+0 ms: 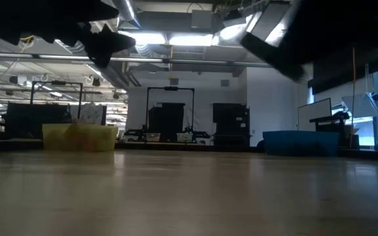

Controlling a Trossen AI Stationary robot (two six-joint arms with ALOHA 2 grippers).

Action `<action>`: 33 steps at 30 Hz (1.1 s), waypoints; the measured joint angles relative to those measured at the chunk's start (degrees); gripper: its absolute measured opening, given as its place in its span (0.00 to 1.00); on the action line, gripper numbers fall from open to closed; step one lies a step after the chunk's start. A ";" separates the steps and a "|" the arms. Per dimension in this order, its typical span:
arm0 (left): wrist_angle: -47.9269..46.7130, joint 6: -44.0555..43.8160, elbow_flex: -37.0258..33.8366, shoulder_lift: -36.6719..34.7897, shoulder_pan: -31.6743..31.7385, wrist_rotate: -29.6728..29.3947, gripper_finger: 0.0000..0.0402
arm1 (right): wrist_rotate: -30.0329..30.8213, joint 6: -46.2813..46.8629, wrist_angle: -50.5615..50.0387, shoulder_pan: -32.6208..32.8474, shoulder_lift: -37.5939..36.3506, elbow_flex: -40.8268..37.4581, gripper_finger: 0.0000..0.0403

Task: Sort blocks by size
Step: Put the green rectangular block into the blue bin

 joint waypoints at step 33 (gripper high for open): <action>-11.96 8.19 -0.01 -2.69 -4.55 -6.25 0.65 | 4.77 -8.44 -26.25 -23.78 -7.15 0.01 0.28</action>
